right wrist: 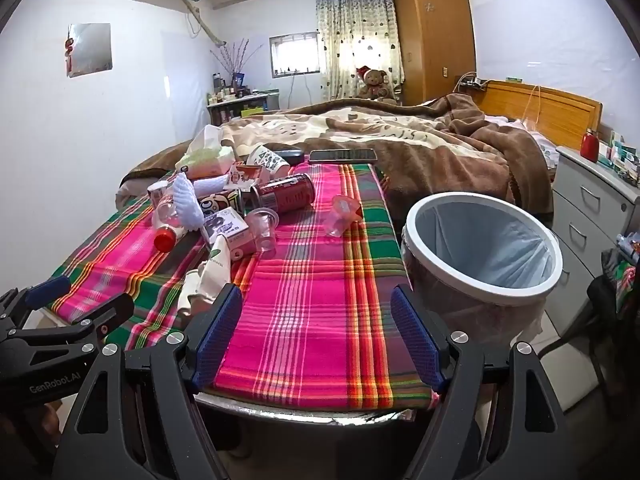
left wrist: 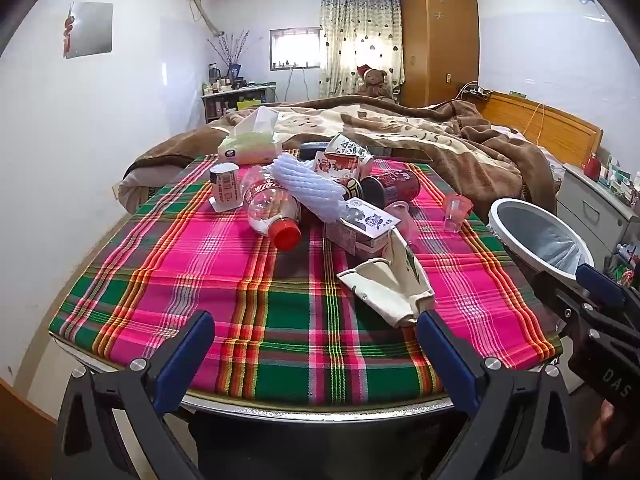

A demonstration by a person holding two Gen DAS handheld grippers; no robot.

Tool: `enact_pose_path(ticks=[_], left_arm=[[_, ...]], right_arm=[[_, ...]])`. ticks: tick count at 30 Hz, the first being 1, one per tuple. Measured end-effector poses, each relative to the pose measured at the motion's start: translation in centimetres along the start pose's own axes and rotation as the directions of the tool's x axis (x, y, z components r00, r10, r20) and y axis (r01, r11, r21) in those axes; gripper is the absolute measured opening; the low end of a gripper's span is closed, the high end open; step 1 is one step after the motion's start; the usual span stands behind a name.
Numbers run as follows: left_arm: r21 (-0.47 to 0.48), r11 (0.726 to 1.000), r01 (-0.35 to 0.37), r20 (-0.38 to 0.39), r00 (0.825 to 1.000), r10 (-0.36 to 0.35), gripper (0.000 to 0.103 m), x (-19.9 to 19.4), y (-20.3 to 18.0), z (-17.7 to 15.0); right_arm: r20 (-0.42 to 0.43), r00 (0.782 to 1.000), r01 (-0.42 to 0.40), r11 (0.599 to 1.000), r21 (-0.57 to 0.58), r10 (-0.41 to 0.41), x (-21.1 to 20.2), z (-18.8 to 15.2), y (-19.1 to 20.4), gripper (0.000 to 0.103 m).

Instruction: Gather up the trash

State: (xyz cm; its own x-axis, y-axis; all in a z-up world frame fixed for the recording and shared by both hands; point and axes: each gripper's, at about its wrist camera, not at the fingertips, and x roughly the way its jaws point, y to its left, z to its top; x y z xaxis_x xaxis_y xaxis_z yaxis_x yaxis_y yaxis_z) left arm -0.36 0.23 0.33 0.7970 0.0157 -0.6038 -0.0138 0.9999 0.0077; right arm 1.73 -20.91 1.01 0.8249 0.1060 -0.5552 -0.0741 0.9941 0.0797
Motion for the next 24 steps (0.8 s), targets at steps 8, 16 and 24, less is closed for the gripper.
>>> enact_pose_path(ticks=[8,16,24], left_arm=[[0.004,1.000,-0.003,0.002,1.000,0.003,0.102,-0.06,-0.10,-0.11],[0.007,1.000,-0.006,0.005,1.000,0.006,0.102,-0.16,-0.15,0.08],[0.004,1.000,-0.004,0.005,1.000,0.004,0.102,-0.22,-0.22,0.07]], right_arm=[[0.002,1.000,0.006,1.000,0.005,-0.006,-0.11,0.11,-0.06,0.078],[0.003,1.000,0.009,1.000,0.005,-0.009,-0.11,0.13,0.00,0.078],[0.004,1.000,0.007,1.000,0.004,-0.007,-0.15,0.08,-0.04,0.078]])
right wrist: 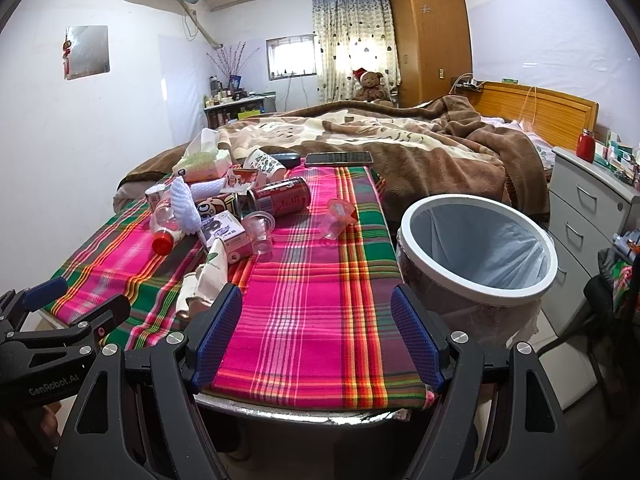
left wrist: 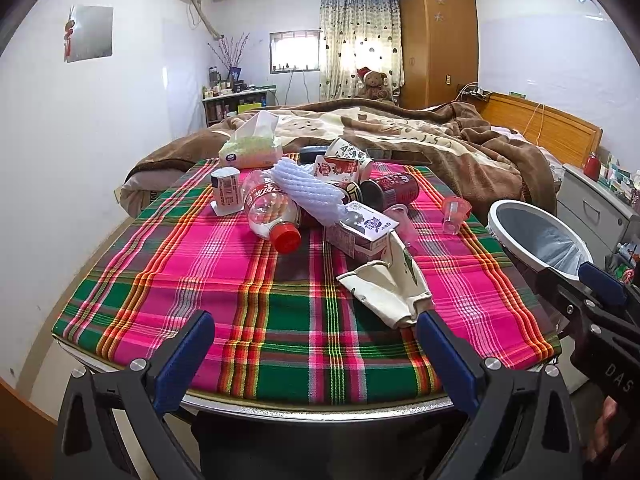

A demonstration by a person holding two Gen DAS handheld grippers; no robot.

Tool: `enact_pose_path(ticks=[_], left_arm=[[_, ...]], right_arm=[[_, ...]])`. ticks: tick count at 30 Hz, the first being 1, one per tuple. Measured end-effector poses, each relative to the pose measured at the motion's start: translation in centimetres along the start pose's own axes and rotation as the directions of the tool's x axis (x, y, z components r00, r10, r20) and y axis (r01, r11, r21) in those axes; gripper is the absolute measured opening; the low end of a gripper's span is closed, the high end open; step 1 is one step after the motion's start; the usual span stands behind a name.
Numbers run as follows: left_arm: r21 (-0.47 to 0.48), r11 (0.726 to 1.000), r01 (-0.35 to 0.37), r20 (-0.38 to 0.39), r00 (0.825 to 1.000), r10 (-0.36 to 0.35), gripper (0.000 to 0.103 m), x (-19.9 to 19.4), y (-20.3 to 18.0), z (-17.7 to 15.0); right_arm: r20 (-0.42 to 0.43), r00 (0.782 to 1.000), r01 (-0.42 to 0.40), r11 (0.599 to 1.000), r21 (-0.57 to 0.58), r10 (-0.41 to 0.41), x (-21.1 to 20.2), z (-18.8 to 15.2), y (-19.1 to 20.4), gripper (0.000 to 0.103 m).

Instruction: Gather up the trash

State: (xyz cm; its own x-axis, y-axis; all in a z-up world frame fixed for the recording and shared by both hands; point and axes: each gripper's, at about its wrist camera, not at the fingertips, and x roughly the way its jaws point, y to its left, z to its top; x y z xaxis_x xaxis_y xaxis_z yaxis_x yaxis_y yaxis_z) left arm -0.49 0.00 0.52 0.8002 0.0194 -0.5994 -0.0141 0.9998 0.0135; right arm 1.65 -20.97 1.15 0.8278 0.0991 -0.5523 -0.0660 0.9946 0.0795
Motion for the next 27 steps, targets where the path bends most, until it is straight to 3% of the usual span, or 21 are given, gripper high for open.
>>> enact_pose_path(ticks=[27], left_arm=[[0.001,1.000,-0.002,0.002,1.000,0.002,0.102,-0.04,-0.03,0.03]], right_arm=[[0.009,1.000,0.009,1.000,-0.007,-0.009,-0.17,0.13,0.12,0.078]])
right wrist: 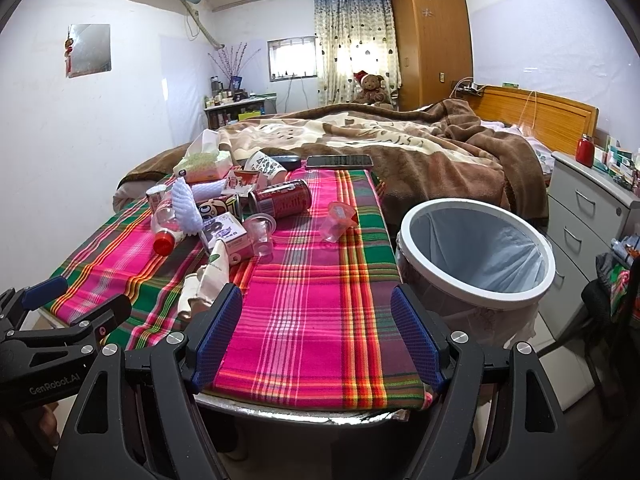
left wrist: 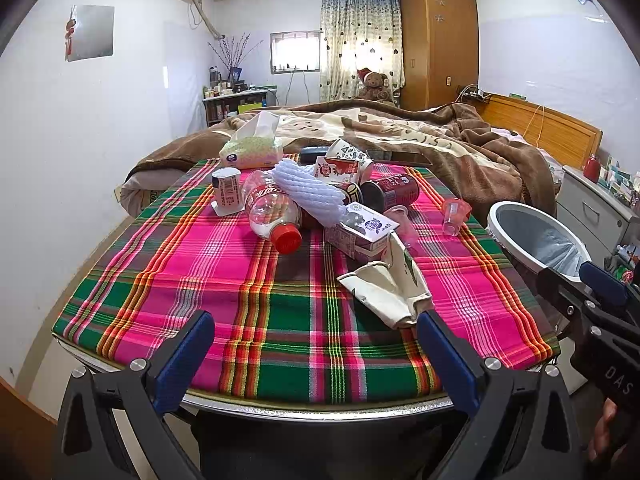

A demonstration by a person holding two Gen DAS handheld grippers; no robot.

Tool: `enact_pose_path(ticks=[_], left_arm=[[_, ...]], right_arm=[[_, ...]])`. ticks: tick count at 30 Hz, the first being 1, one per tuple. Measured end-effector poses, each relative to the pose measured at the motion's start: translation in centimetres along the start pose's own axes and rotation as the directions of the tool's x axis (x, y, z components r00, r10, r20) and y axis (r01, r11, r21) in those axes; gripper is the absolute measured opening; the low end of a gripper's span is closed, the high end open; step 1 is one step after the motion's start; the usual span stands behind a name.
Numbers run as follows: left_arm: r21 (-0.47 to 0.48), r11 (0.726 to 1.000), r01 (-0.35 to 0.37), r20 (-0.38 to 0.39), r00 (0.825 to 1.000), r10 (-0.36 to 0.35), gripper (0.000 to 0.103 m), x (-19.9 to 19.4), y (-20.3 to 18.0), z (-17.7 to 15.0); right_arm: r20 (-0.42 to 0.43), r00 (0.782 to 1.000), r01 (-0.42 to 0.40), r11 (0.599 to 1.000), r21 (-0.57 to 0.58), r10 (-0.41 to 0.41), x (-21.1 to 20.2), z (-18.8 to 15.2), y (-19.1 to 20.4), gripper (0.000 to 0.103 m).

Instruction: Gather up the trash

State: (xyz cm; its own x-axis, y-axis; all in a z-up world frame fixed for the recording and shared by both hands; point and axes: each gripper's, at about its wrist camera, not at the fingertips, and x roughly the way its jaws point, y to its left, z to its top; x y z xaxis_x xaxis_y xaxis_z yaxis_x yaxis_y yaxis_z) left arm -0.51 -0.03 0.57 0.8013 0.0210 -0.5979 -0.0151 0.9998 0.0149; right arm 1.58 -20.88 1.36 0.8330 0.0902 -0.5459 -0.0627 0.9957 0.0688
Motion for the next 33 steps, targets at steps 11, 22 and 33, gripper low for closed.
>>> enact_pose_path(ticks=[11,22,33], left_arm=[[0.000,1.000,0.000,0.001,1.000,0.000,0.102,-0.03,-0.01,0.05],[-0.002,1.000,0.000,0.001,1.000,0.000,0.102,-0.18,0.12,0.12],[-0.013,1.000,-0.005,-0.012,1.000,0.004,0.102,0.42,0.95,0.37]], right_arm=[[0.000,1.000,0.002,1.000,-0.002,-0.002,0.05,0.06,0.01,0.078],[-0.002,1.000,0.002,1.000,-0.005,-0.002,0.04,0.07,0.08,0.078],[-0.024,0.999,-0.026,1.000,-0.006,0.026,0.96,0.08,0.29,0.078]])
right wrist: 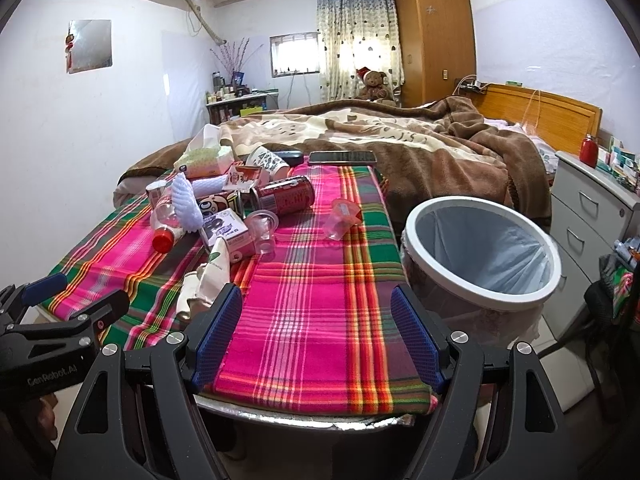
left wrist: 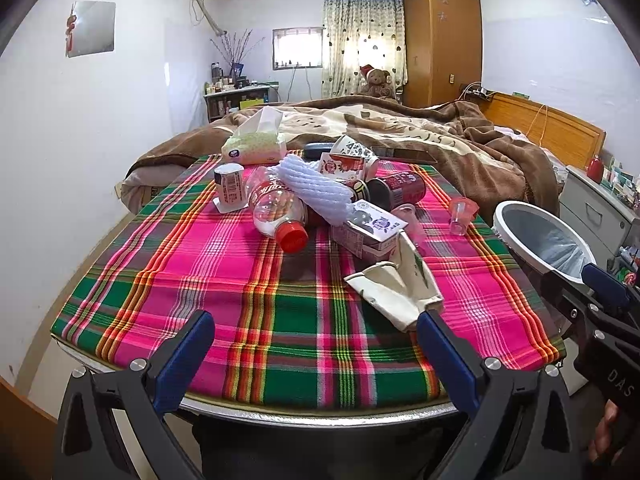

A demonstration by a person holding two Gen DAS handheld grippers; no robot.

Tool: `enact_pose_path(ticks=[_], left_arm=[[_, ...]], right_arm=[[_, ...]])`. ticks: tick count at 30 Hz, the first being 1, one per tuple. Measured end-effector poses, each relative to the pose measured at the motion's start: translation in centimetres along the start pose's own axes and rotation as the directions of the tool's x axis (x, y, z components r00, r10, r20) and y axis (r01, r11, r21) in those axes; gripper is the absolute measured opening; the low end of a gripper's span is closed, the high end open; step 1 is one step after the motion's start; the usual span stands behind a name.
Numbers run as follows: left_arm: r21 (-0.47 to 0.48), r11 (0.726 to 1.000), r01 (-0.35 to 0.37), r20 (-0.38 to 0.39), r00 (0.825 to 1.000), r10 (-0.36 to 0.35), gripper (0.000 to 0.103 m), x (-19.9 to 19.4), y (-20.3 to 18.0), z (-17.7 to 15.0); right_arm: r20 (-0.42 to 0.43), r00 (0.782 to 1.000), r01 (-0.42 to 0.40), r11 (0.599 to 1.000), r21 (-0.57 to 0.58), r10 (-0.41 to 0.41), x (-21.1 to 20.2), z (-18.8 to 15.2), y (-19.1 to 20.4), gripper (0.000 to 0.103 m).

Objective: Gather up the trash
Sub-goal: 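Grasp the crumpled white paper with the right tool while the left tool reaches the clear bottle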

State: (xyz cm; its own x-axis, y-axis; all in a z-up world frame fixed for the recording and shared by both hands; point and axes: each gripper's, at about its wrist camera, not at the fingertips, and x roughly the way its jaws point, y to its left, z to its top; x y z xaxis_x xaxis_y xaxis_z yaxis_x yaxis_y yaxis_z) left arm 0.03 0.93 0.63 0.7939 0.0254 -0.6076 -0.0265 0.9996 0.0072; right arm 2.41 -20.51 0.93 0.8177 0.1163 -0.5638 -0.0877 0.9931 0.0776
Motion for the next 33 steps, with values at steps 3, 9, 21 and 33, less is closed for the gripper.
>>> enact_pose_path(ticks=[3,9,21,33], left_arm=[[-0.023,1.000,0.008,-0.009,1.000,-0.008,0.102,0.7,0.9,0.3],[-0.053,0.999,-0.001,-0.047,0.999,-0.001,0.102,3.0,3.3,1.0],[-0.107,0.994,0.024,-0.080,0.996,-0.032,0.102,8.7,7.7,4.8],[-0.143,0.989,0.033,-0.101,0.994,-0.048,0.102,13.8,8.5,8.2]], right_arm=[[-0.011,0.999,-0.045,0.999,0.006,0.045,0.9,0.0,0.2,0.078],[-0.052,0.992,-0.112,0.994,-0.008,0.112,3.0,-0.1,1.5,0.078],[-0.164,0.961,-0.233,0.972,-0.036,0.225,6.9,0.0,5.0,0.055],[-0.189,0.958,-0.223,0.974,-0.026,0.214,8.6,0.4,4.7,0.016]])
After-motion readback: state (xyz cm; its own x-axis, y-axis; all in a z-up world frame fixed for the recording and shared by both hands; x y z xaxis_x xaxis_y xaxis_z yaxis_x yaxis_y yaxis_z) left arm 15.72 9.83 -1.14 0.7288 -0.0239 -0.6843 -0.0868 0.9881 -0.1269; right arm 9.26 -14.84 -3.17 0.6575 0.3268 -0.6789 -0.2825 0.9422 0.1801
